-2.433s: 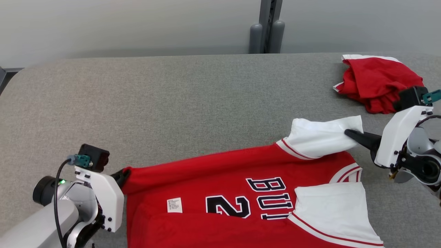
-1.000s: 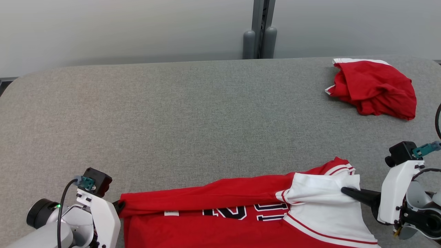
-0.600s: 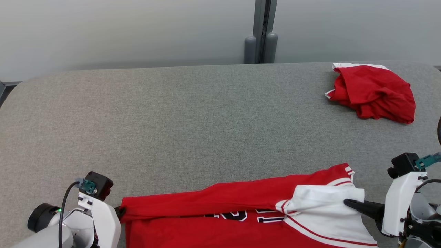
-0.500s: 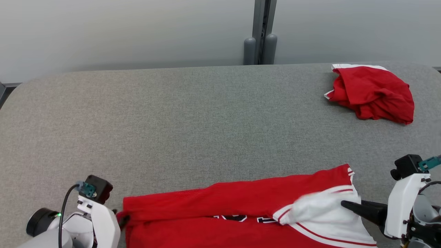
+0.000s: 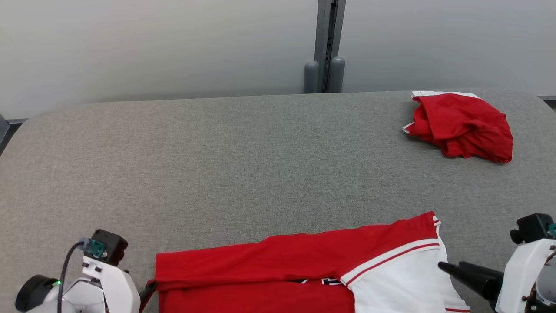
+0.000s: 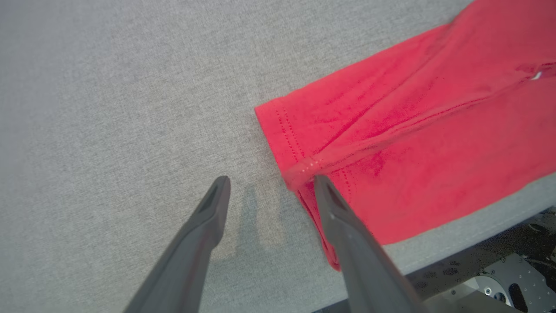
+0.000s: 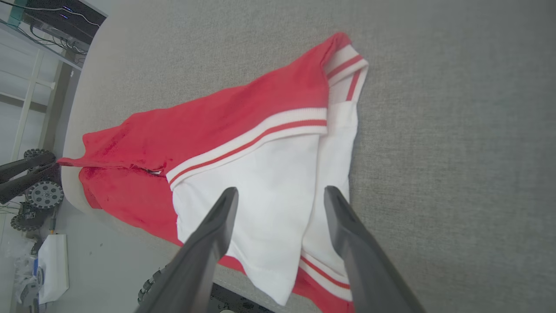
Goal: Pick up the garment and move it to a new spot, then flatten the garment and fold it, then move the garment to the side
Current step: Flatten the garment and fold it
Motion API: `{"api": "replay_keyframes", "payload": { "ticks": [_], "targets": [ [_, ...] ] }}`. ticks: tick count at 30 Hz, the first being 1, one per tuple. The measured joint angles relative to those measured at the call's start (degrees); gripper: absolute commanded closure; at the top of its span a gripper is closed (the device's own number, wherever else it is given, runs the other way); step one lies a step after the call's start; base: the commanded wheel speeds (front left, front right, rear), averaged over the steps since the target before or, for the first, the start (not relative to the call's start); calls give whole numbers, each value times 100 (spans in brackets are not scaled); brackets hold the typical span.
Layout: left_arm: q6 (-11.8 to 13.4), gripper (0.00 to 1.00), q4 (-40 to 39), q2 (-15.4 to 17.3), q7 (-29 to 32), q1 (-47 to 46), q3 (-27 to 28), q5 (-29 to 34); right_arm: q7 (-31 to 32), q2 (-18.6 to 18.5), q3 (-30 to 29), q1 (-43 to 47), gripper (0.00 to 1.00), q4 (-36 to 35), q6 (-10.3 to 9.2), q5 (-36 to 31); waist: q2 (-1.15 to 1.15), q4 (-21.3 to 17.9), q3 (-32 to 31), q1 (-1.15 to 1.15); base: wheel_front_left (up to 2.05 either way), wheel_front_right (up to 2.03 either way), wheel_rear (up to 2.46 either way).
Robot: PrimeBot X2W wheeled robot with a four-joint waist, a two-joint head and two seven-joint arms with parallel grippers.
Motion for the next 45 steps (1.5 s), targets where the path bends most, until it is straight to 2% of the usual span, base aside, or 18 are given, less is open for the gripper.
{"api": "replay_keyframes", "payload": {
  "ticks": [7,12,17,21,27,34,45],
  "targets": [
    [502,0,-305,24,-753,115,356,65,-817,-47,-142,70,0,91,0,-13,0,-7,-16,0,0,0,0],
    [779,0,-343,-212,-1330,248,572,91,-1233,1,-170,124,0,448,0,37,0,18,10,0,0,0,0],
    [911,0,-280,-469,-1833,396,735,87,-1468,250,-110,176,0,654,0,141,0,51,-2,0,0,0,0],
    [924,0,-175,-680,-2083,564,800,23,-1410,505,-3,249,0,987,0,208,0,63,-36,0,0,0,0],
    [891,0,15,-937,-2285,646,832,-38,-922,981,127,136,0,1647,0,261,0,91,-68,0,0,0,0],
    [737,0,219,-1106,-2312,684,749,-43,-631,1324,149,-3,0,2119,0,331,0,212,-98,0,0,0,0],
    [522,0,474,-1211,-2313,672,722,-91,-5,1636,116,-47,0,2874,22,599,0,390,-63,0,0,0,0]
  ]
}}
